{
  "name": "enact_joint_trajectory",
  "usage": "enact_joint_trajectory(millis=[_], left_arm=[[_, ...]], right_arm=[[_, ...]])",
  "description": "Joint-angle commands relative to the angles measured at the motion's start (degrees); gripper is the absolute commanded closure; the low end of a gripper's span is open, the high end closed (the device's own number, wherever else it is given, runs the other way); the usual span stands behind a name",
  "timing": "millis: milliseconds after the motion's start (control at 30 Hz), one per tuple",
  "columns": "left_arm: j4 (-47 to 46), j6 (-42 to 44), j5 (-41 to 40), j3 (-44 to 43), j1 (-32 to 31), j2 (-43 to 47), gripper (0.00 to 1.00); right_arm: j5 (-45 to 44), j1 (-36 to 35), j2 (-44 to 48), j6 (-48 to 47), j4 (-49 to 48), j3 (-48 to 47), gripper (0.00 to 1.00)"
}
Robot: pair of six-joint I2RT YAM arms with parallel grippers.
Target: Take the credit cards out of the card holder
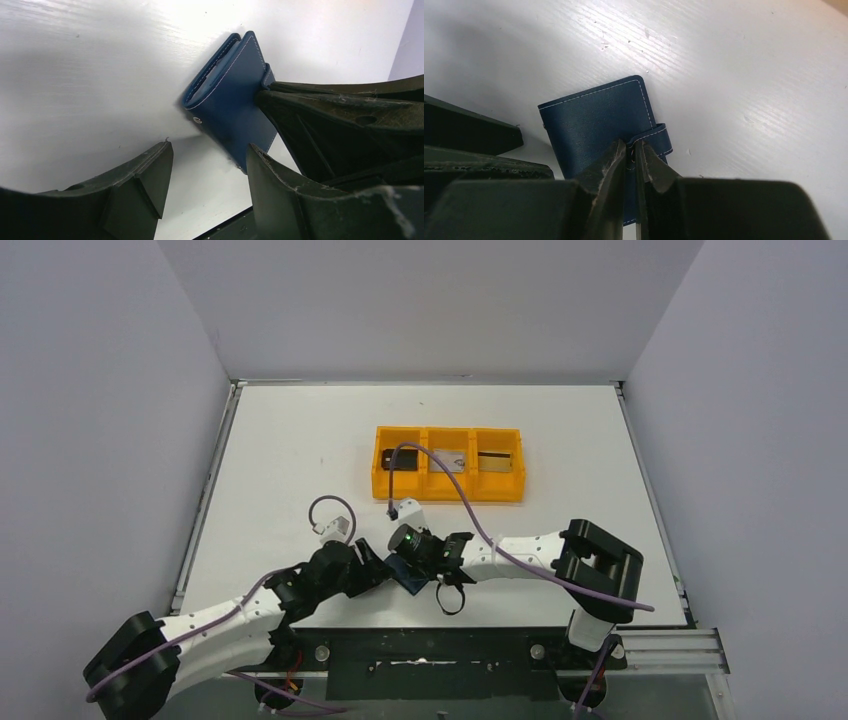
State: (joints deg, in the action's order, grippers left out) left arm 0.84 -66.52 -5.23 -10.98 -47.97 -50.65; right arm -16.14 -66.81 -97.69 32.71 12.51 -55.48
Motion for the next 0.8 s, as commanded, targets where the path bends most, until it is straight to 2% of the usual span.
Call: enact_joint_trajectory(millis=[0, 167, 367, 467, 567, 667, 767], left_arm=[[-7.22, -0.61, 0.97, 0.43, -0.36, -1.98, 0.45], [-8.38, 0.42, -0.29, -0.91, -0.54, -6.27, 0.46], [-2.8, 2.43, -3.81, -4.14, -0.8, -10.47, 0.51], [-0.46, 3.35, -5.65, -5.49, -0.79, -11.37, 0.52], [1.12, 4.43, -6.18, -6.6, -0.9, -11.66, 0.52], [0.3, 5.63, -5.73, -6.56, -0.87, -11.84, 0.52], [-0.82, 6.58, -4.37, -6.57, -0.85, -12.24, 0.52]], right_arm=[[0.19, 0.18, 1.54, 4.7, -1.2, 2.17, 0.96], [4.68, 1.07, 3.73, 8.46, -6.73, 3.81, 1.0], [9.8, 3.88, 11.77, 12.85, -13.69, 8.62, 1.0], [13.12, 7.54, 15.88, 15.47, -15.94, 12.68, 0.99], [15.25, 11.55, 18.06, 17.03, -14.87, 16.56, 0.93], [15.1, 14.07, 18.45, 16.6, -13.06, 19.11, 0.77], [14.37, 14.96, 18.01, 14.99, -10.61, 19.04, 0.69]])
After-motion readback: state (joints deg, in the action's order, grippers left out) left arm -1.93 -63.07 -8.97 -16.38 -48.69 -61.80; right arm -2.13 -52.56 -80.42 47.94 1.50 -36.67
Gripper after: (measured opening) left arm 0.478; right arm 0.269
